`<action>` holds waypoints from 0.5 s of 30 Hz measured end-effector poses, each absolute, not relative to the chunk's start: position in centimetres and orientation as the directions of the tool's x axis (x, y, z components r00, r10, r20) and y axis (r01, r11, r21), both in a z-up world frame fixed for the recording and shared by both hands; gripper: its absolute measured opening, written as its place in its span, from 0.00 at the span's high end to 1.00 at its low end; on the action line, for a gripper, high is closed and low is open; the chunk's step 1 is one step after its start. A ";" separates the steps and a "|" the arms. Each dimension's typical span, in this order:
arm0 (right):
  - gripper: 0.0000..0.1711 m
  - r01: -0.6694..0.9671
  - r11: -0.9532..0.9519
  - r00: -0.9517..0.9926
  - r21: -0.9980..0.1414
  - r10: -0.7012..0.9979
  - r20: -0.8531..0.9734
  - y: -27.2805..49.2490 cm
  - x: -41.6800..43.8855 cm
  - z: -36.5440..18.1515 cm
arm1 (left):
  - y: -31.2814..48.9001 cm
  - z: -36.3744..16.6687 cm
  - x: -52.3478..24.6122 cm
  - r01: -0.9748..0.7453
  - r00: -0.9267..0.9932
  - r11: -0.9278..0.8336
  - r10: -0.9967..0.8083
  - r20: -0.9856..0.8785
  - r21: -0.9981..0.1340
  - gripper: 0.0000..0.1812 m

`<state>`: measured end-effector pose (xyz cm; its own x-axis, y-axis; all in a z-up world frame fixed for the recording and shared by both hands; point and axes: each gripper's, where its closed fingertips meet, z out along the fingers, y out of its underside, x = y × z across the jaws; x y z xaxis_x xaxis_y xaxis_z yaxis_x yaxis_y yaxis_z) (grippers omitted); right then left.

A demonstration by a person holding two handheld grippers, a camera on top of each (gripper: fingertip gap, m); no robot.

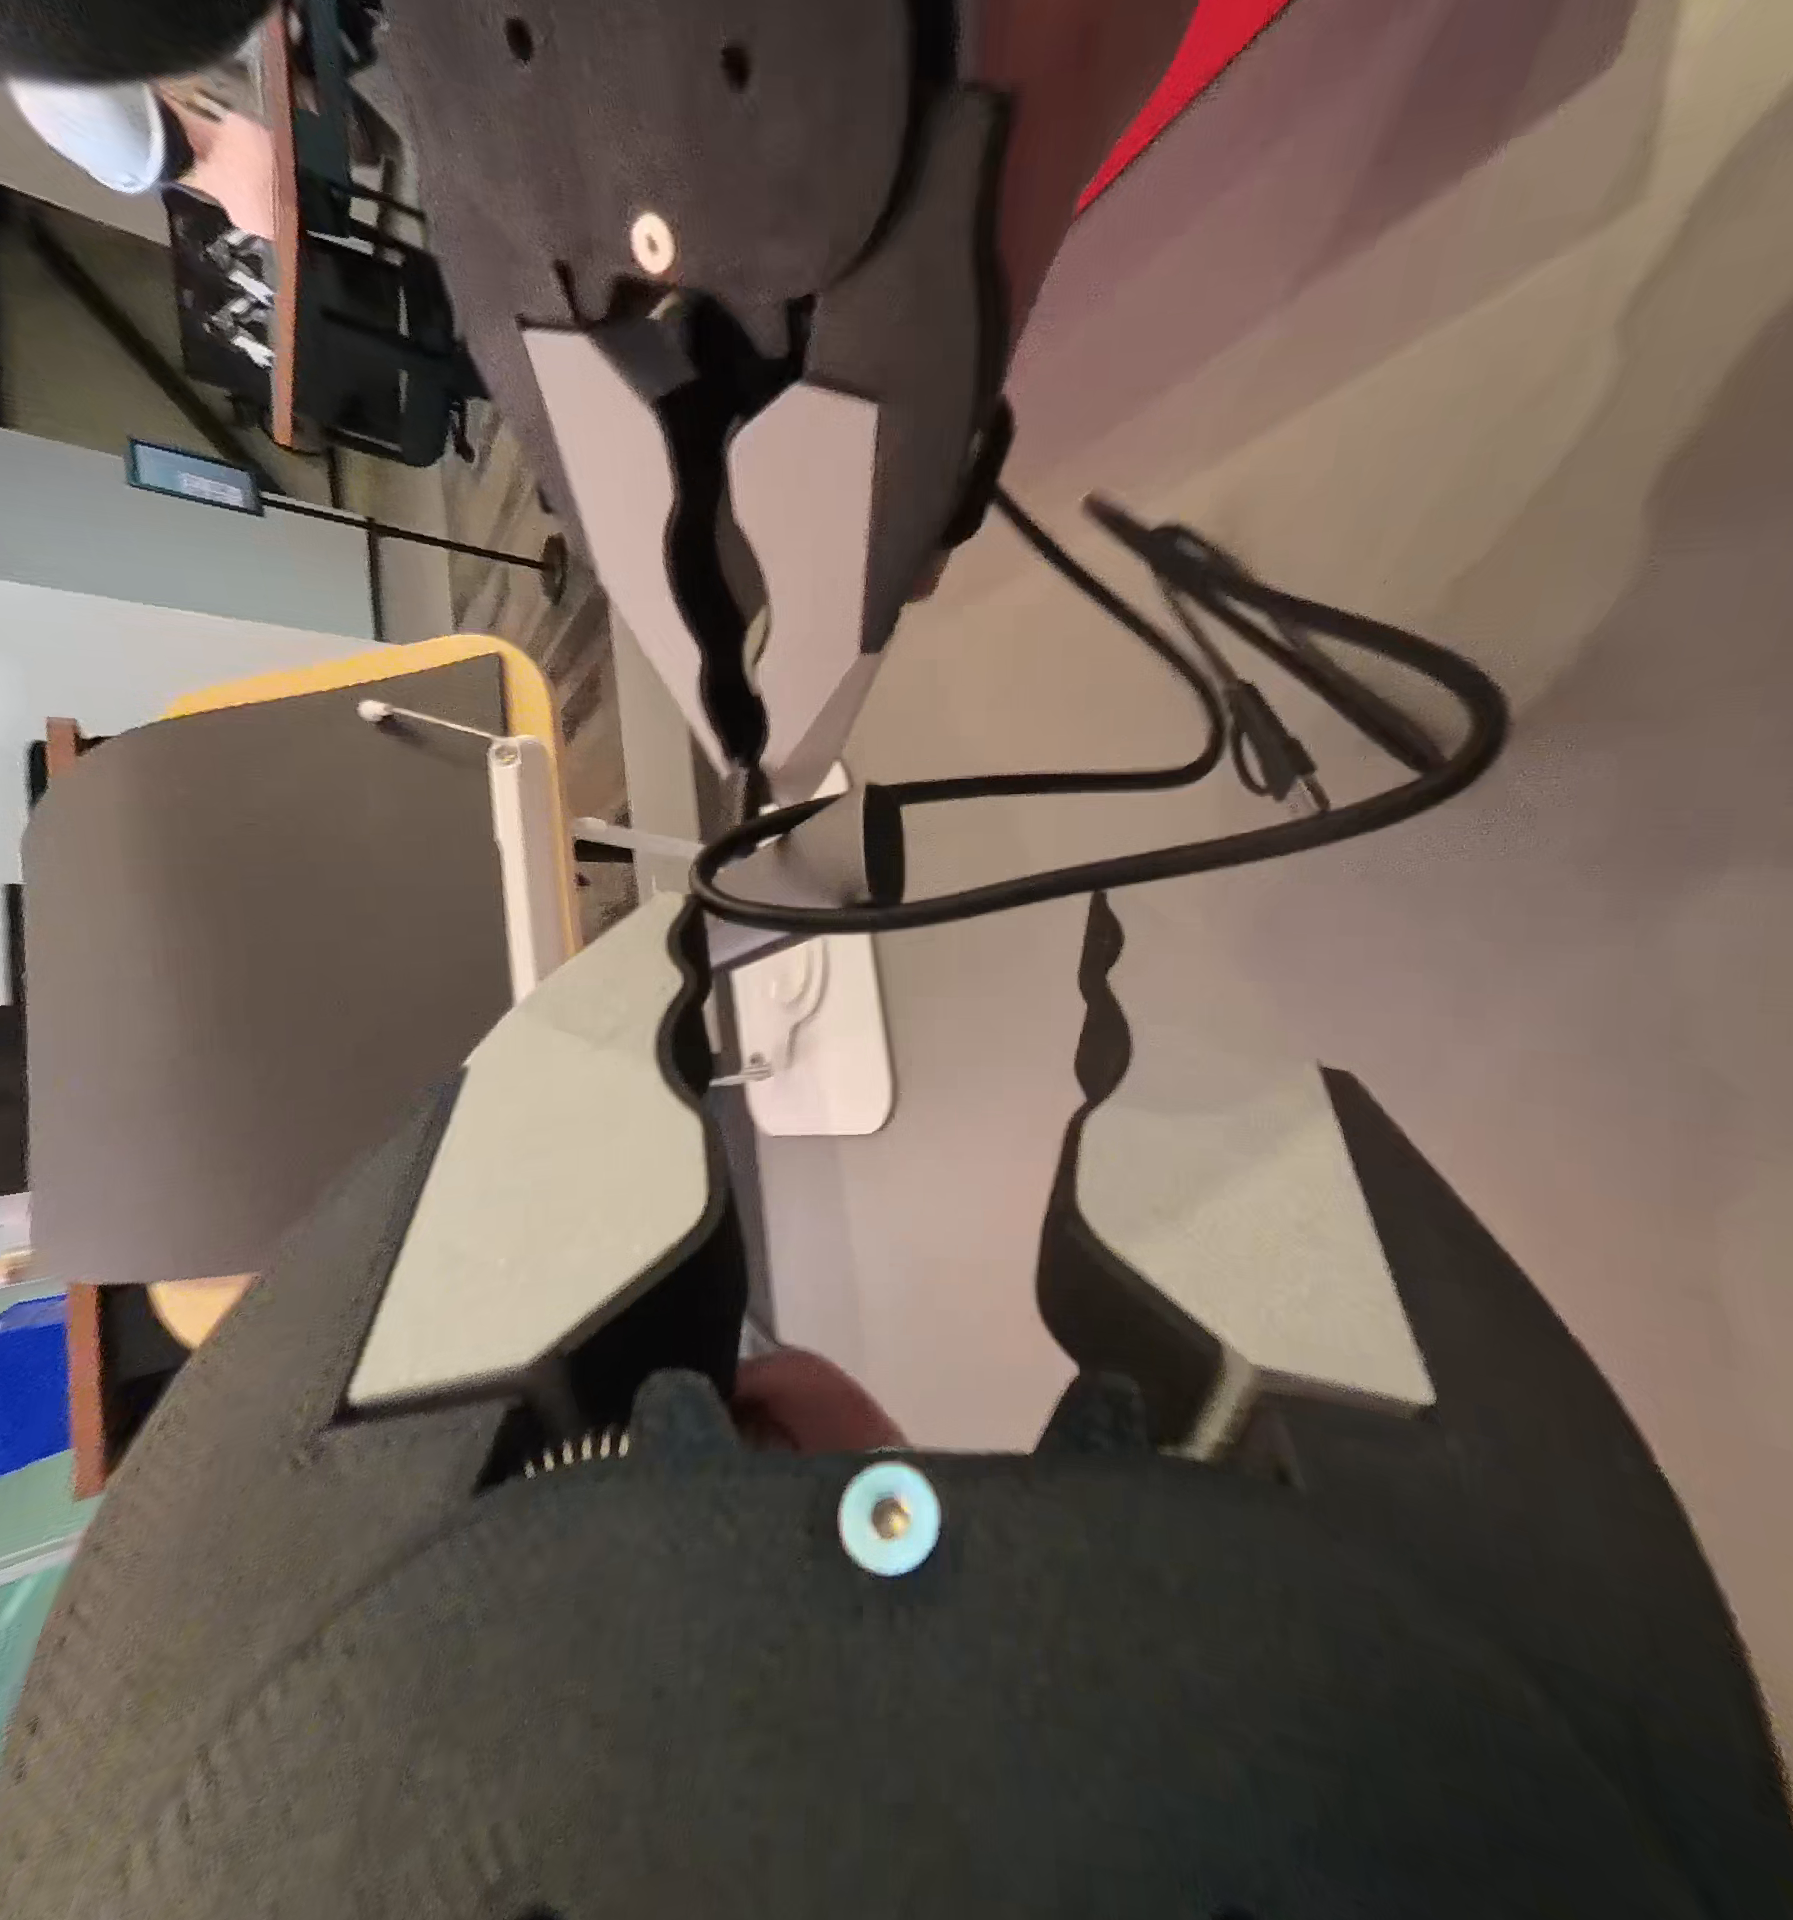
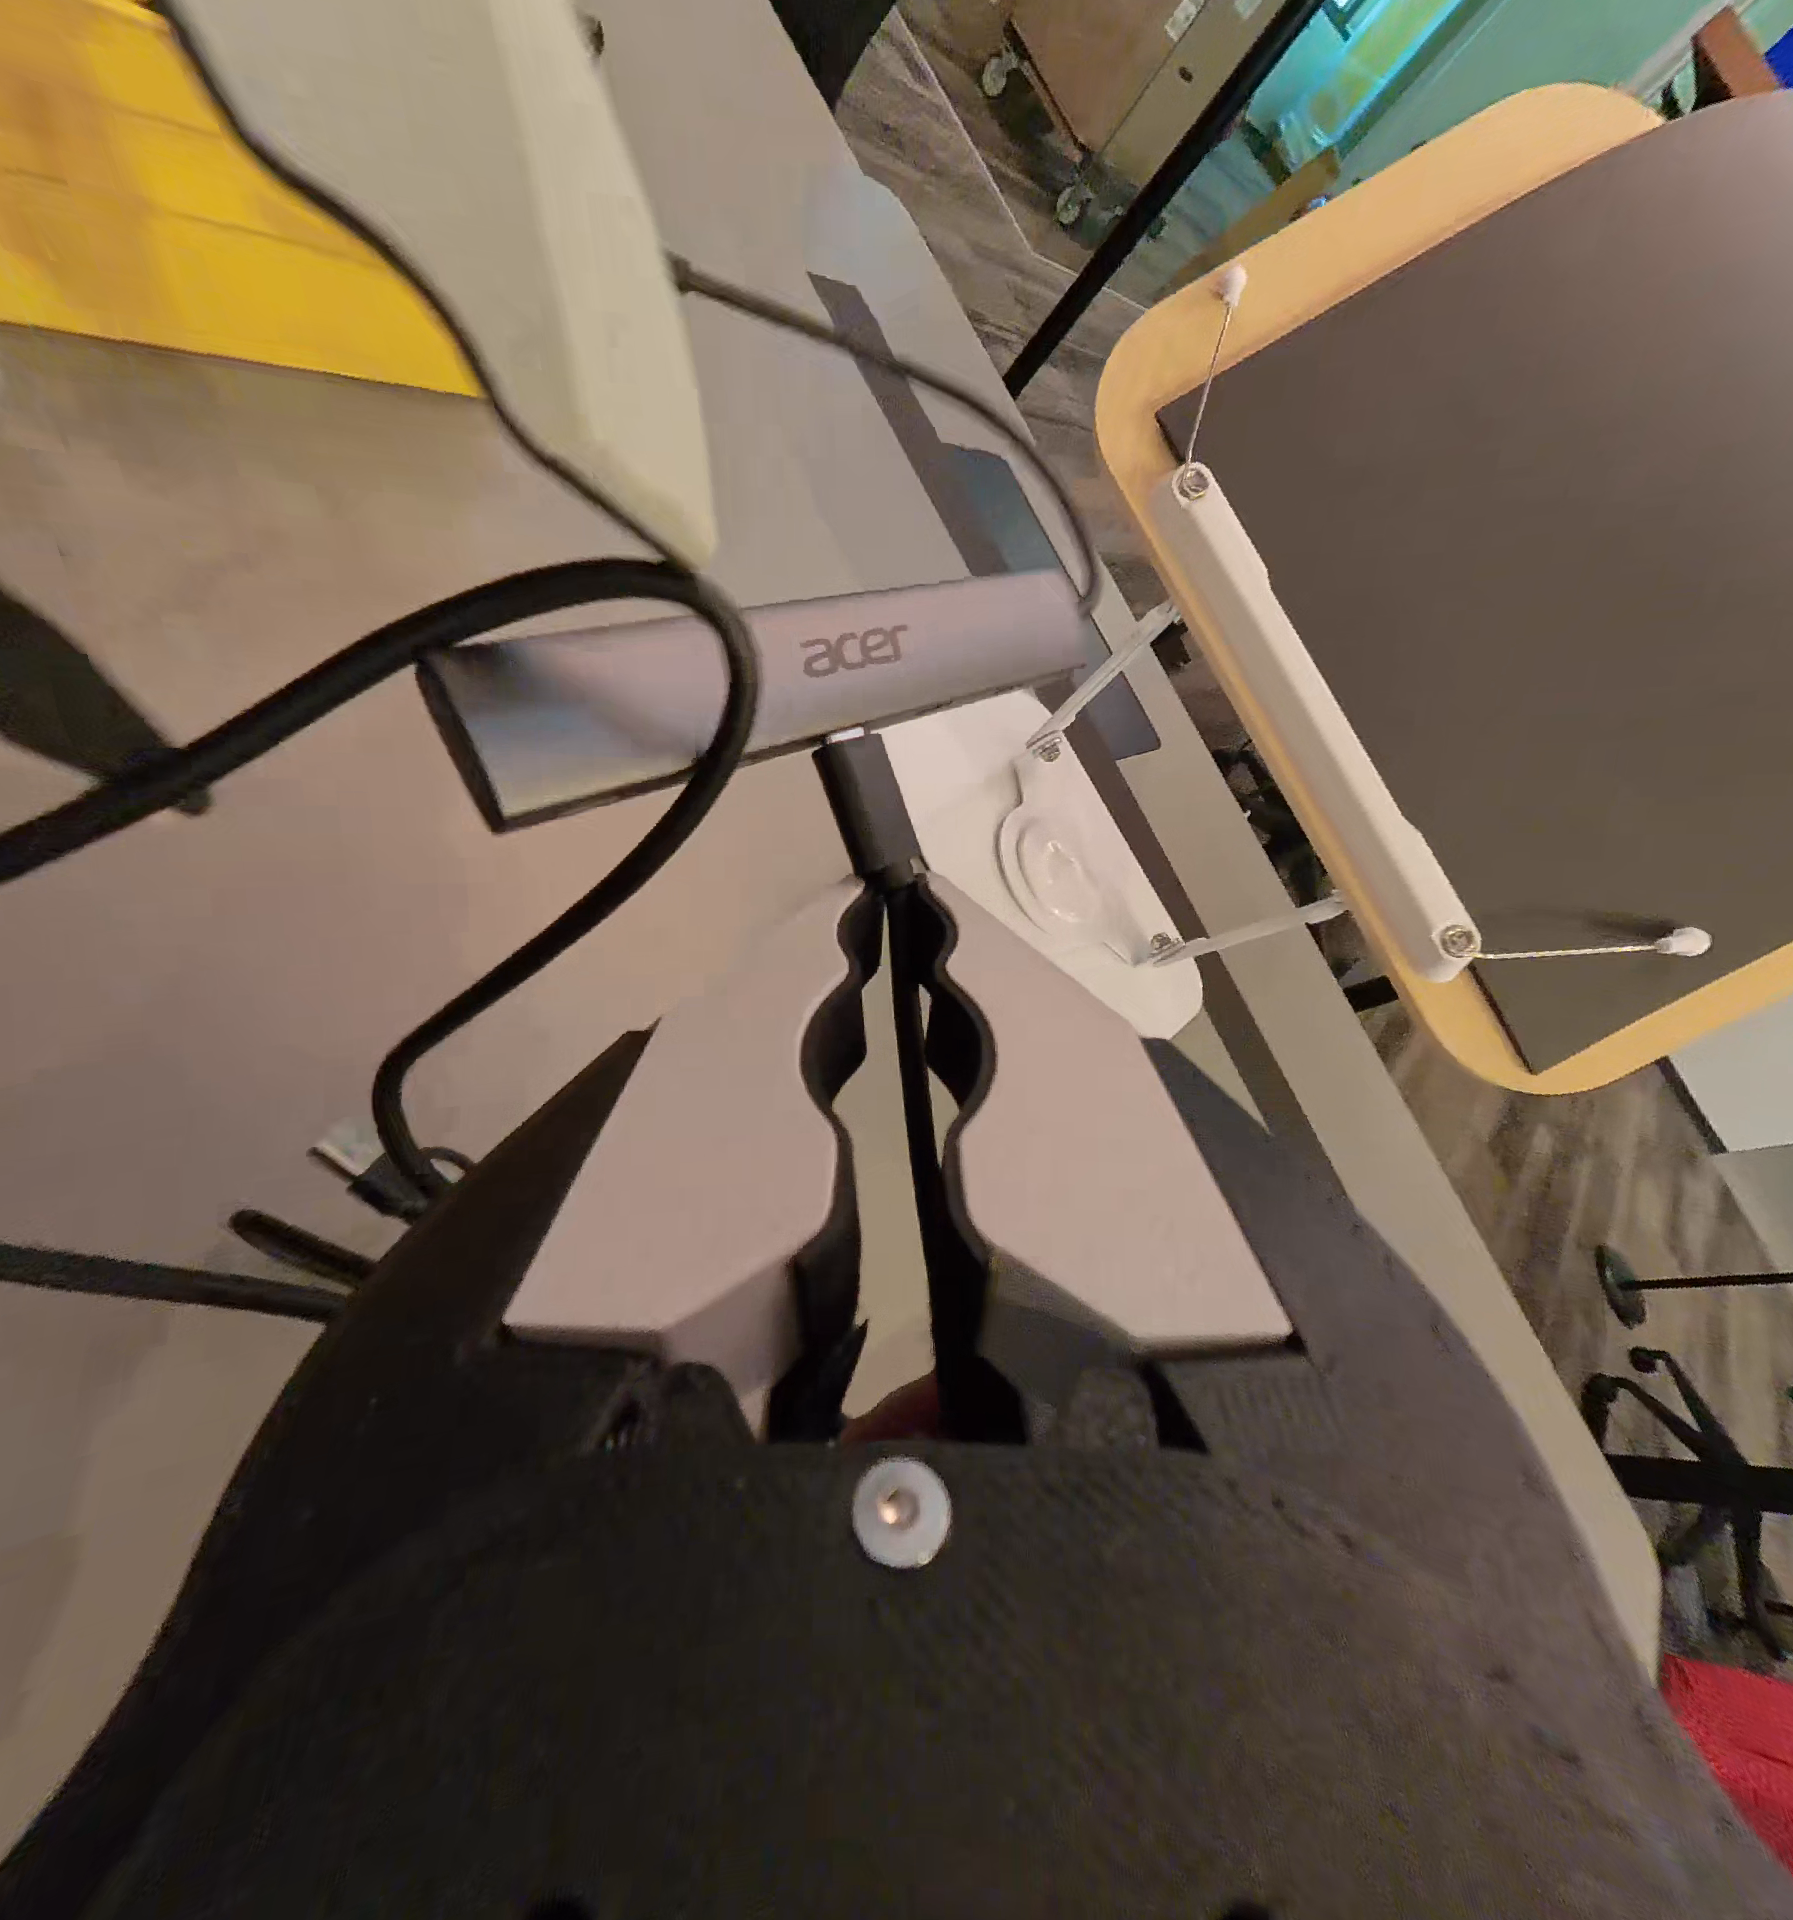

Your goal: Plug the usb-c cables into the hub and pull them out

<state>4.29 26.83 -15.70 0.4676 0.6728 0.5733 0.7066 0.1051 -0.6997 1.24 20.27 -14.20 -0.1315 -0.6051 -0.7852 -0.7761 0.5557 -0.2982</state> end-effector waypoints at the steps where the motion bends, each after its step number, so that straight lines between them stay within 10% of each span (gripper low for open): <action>1: 1.00 0.712 0.104 0.465 -0.694 0.671 0.577 27.0 4.3 -15.8 | 19.9 -14.7 1.2 -0.776 -0.132 0.547 -0.629 -0.766 -0.315 0.62; 5: 1.00 0.717 0.096 0.468 -0.690 0.667 0.579 27.6 4.3 -16.1 | 17.5 -14.8 2.2 -0.699 -0.134 0.572 -0.694 -0.708 -0.429 0.73; 9: 1.00 0.694 0.074 0.491 -0.716 0.679 0.546 28.0 4.3 -15.8 | 18.0 -18.6 1.0 -0.803 -0.233 0.529 -0.702 -0.673 -0.274 0.70; 15: 1.00 0.695 0.022 0.485 -0.718 0.722 0.492 28.0 4.7 -16.7 | 19.7 -12.7 1.3 -0.711 0.049 0.508 -0.654 -0.755 -0.486 0.70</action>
<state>4.70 27.97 -16.72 0.4855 0.7224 0.4924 0.6954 0.0223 -0.7183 1.29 19.69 -12.69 0.0487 -0.6540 -0.7549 -0.7111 0.5080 -0.4860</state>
